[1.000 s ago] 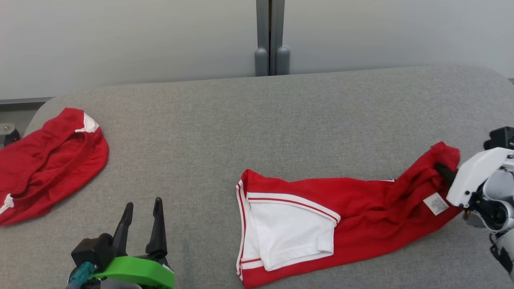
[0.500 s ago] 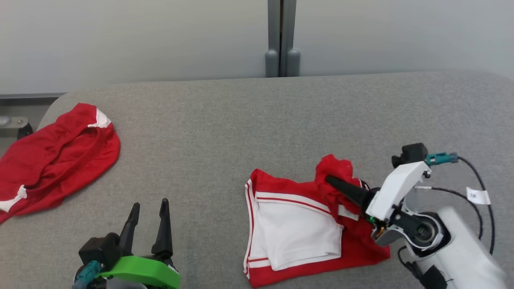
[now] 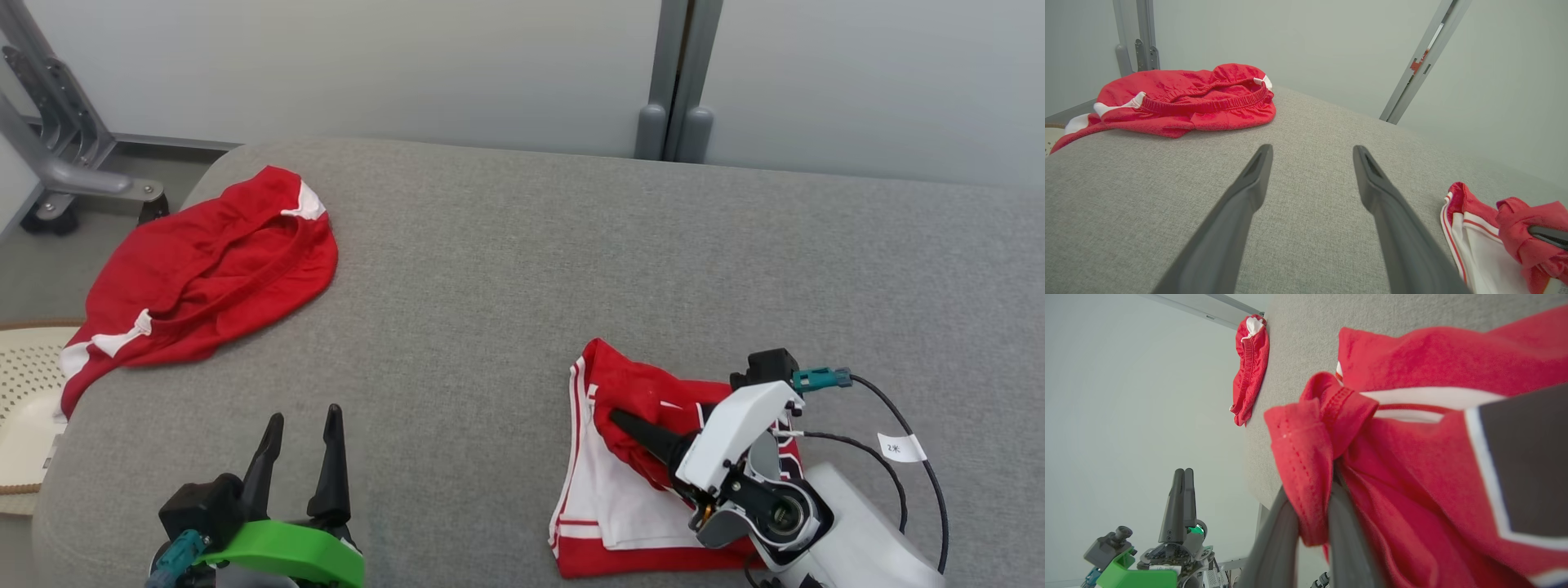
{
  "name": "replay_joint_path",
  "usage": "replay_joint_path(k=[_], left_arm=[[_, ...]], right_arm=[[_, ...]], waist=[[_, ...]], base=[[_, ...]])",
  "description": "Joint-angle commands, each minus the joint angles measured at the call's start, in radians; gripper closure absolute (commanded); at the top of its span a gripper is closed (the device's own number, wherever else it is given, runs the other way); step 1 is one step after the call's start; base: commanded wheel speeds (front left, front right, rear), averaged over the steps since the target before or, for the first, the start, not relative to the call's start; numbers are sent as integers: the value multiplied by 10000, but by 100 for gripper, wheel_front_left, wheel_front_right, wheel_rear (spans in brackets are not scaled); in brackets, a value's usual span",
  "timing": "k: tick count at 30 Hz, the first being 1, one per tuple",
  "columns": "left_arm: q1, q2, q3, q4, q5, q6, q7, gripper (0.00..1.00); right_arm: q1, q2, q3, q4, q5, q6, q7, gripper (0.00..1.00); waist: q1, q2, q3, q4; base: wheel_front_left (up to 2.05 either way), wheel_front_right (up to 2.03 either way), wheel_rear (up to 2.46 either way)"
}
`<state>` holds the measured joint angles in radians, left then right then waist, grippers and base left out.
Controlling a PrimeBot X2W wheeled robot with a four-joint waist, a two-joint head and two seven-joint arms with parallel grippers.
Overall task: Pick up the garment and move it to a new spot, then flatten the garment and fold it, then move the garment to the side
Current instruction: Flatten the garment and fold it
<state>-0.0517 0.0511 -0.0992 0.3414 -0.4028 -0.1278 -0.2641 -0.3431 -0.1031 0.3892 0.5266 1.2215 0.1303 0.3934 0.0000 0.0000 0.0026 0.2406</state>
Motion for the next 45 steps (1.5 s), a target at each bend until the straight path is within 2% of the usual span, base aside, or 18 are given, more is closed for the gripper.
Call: replay_joint_path(k=[1,12,13,14,15,20,24,28,29,31,38,41,45], left_arm=[[-120,5,33,-15,12,-38,-1,0],[-207,2,-48,67,126,-43,-1,0],[-212,2,-60,85,126,-43,-1,0],[-220,2,-62,94,126,-44,-1,0],[-237,1,-62,102,127,-44,-1,0],[-234,1,-50,119,134,-45,-1,0],[-169,20,-14,121,153,-46,-1,0],[-61,23,35,86,147,-45,-1,0],[-8,22,91,48,123,-45,-1,0],[50,20,149,10,100,-46,-1,0],[102,12,260,-242,88,-46,-1,0],[140,11,377,-449,116,-46,-1,0],[184,9,589,-825,190,-46,-1,0]], right_arm=[[-178,0,61,118,95,6,-175,100],[-688,99,824,1097,237,5,-1309,100],[-740,100,933,1239,223,5,-1372,55],[-775,114,1012,1326,269,5,-1398,15],[-801,128,1114,1397,326,5,-1432,0],[-961,71,1387,1196,558,5,-1897,0],[-978,-284,1523,654,829,5,-2105,0],[-996,-937,1530,-133,905,5,-2491,0],[-951,-1361,1425,-568,844,5,-2819,0],[-883,-1811,1361,-988,683,5,-3178,0],[-428,-3527,990,-2132,-687,5,-5498,0],[-222,-3933,821,-2156,-1639,5,-6251,0],[-37,-4026,387,-2195,-3076,3,-6547,0]], waist=[[0,0,67,202],[0,0,104,-77],[0,0,103,-106],[0,0,103,-129],[0,0,101,-153],[0,0,68,-246],[0,0,1,-324],[0,0,-65,-406],[0,0,-66,-476],[0,0,-68,-566],[0,0,-95,-909],[0,0,-105,-1160],[0,0,-86,-1598]], base=[[0,0,0],[0,0,0],[0,0,0],[0,0,0],[0,0,0],[0,0,0],[0,0,0],[0,0,0],[0,0,0],[0,0,0],[0,0,0],[0,0,0],[0,0,0]])
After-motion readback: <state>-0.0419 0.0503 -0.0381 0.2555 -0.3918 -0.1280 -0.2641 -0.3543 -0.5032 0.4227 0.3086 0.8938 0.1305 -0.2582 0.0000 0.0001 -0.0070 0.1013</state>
